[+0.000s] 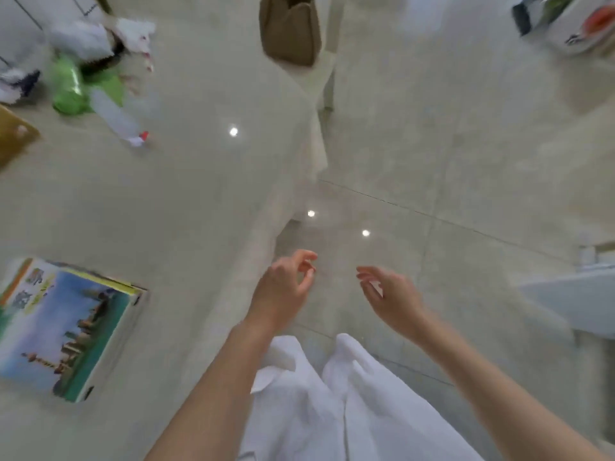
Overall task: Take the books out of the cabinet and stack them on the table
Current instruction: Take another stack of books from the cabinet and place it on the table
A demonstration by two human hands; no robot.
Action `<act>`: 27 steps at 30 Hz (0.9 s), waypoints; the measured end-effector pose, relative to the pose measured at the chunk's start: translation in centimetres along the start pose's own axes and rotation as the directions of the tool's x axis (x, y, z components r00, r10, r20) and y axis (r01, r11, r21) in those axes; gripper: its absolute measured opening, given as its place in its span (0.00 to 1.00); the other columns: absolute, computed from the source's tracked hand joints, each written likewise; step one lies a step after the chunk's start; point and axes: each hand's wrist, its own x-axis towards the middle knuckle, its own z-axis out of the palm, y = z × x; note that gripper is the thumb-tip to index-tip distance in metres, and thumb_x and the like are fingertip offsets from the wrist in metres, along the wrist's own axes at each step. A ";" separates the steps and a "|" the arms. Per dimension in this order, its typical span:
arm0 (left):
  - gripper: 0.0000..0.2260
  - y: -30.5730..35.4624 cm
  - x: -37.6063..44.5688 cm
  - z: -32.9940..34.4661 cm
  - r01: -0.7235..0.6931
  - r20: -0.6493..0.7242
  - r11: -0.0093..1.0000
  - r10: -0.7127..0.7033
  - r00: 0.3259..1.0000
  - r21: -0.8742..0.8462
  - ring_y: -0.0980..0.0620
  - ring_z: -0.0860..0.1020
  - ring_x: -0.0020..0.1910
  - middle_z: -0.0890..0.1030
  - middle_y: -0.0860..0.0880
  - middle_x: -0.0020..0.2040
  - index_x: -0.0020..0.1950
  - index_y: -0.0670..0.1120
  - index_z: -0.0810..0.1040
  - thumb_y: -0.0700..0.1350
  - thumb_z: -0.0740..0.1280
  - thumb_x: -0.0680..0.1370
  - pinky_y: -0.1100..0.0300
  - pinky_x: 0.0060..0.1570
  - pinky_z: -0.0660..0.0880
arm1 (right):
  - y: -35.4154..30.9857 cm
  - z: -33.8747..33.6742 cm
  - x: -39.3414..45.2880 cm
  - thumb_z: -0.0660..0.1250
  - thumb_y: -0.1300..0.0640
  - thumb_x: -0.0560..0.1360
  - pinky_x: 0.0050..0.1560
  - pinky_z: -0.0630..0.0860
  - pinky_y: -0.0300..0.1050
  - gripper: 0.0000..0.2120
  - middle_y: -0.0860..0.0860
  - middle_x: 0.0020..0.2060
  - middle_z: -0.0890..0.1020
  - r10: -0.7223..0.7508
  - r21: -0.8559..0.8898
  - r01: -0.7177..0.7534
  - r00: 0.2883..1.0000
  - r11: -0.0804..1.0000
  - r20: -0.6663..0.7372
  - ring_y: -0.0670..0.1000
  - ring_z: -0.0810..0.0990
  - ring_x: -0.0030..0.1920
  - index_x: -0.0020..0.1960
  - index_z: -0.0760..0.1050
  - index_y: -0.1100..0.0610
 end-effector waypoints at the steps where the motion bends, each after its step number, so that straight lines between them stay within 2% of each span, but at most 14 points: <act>1: 0.10 1.6 0.0 2.1 -0.020 0.038 1.000 0.020 0.999 -0.004 0.51 0.81 0.46 0.84 0.53 0.45 0.56 0.49 0.79 0.42 0.66 0.76 0.55 0.49 0.77 | 1.9 -1.5 -1.4 0.65 0.62 0.77 0.57 0.71 0.37 0.13 0.52 0.53 0.84 0.024 -0.011 -0.025 1.000 1.000 -0.005 0.51 0.82 0.55 0.61 0.78 0.59; 6: 0.10 8.4 -0.4 12.1 -0.128 0.228 0.992 0.124 0.966 0.002 0.56 0.81 0.44 0.84 0.55 0.43 0.55 0.51 0.79 0.41 0.66 0.76 0.53 0.48 0.78 | 9.7 -7.1 -8.3 0.63 0.60 0.78 0.62 0.71 0.43 0.15 0.52 0.56 0.83 0.165 0.040 -0.162 0.981 0.986 -0.104 0.52 0.80 0.59 0.63 0.76 0.59; 10: 0.09 14.8 -0.3 19.3 -0.257 0.435 0.966 0.219 0.873 0.030 0.59 0.81 0.44 0.84 0.57 0.42 0.53 0.54 0.79 0.42 0.66 0.76 0.56 0.49 0.78 | 15.8 -10.4 -14.1 0.63 0.60 0.78 0.61 0.69 0.38 0.15 0.52 0.56 0.83 0.364 0.187 -0.327 0.905 0.926 -0.220 0.51 0.80 0.59 0.64 0.76 0.58; 13: 0.10 19.5 0.1 23.8 -0.331 0.551 0.944 0.282 0.785 -0.012 0.61 0.80 0.43 0.83 0.57 0.41 0.49 0.56 0.78 0.40 0.67 0.76 0.62 0.47 0.77 | 19.7 -11.4 -17.9 0.63 0.59 0.78 0.62 0.70 0.40 0.15 0.53 0.57 0.83 0.529 0.333 -0.438 0.804 0.835 -0.272 0.51 0.79 0.59 0.63 0.76 0.59; 16: 0.10 23.9 0.4 27.9 -0.388 0.631 0.921 0.321 0.707 -0.034 0.57 0.81 0.44 0.84 0.52 0.43 0.48 0.55 0.77 0.39 0.67 0.77 0.69 0.44 0.74 | 22.9 -11.9 -21.0 0.63 0.59 0.78 0.61 0.71 0.43 0.15 0.55 0.57 0.83 0.680 0.484 -0.507 0.667 0.713 -0.303 0.53 0.80 0.59 0.63 0.76 0.60; 19: 0.10 27.4 0.8 32.3 -0.429 0.710 0.901 0.338 0.617 -0.056 0.54 0.80 0.43 0.84 0.49 0.43 0.48 0.51 0.78 0.36 0.66 0.77 0.77 0.39 0.70 | 25.7 -12.5 -23.3 0.62 0.58 0.78 0.59 0.70 0.39 0.15 0.55 0.57 0.83 0.791 0.609 -0.533 0.537 0.588 -0.293 0.52 0.79 0.60 0.64 0.76 0.59; 21: 0.11 29.4 1.3 35.4 -0.477 0.753 0.876 0.356 0.553 -0.064 0.54 0.81 0.42 0.84 0.49 0.42 0.48 0.53 0.78 0.35 0.66 0.76 0.76 0.39 0.71 | 27.6 -13.4 -24.1 0.62 0.57 0.79 0.57 0.69 0.37 0.16 0.55 0.58 0.82 0.833 0.656 -0.542 0.481 0.526 -0.271 0.51 0.79 0.60 0.65 0.74 0.58; 24: 0.14 32.4 2.4 40.5 -0.536 0.811 0.842 0.352 0.468 -0.057 0.54 0.82 0.42 0.84 0.50 0.40 0.46 0.57 0.77 0.36 0.66 0.75 0.65 0.43 0.74 | 30.6 -15.9 -24.8 0.61 0.56 0.79 0.57 0.69 0.38 0.18 0.55 0.59 0.81 0.861 0.682 -0.548 0.435 0.484 -0.263 0.52 0.78 0.61 0.68 0.72 0.57; 27: 0.11 35.5 4.1 45.5 -0.621 0.865 0.783 0.335 0.373 -0.035 0.52 0.82 0.43 0.85 0.50 0.41 0.50 0.53 0.78 0.37 0.65 0.75 0.59 0.46 0.77 | 33.9 -19.3 -25.1 0.60 0.56 0.80 0.60 0.70 0.41 0.19 0.54 0.61 0.80 0.892 0.711 -0.553 0.378 0.433 -0.249 0.53 0.77 0.62 0.70 0.69 0.57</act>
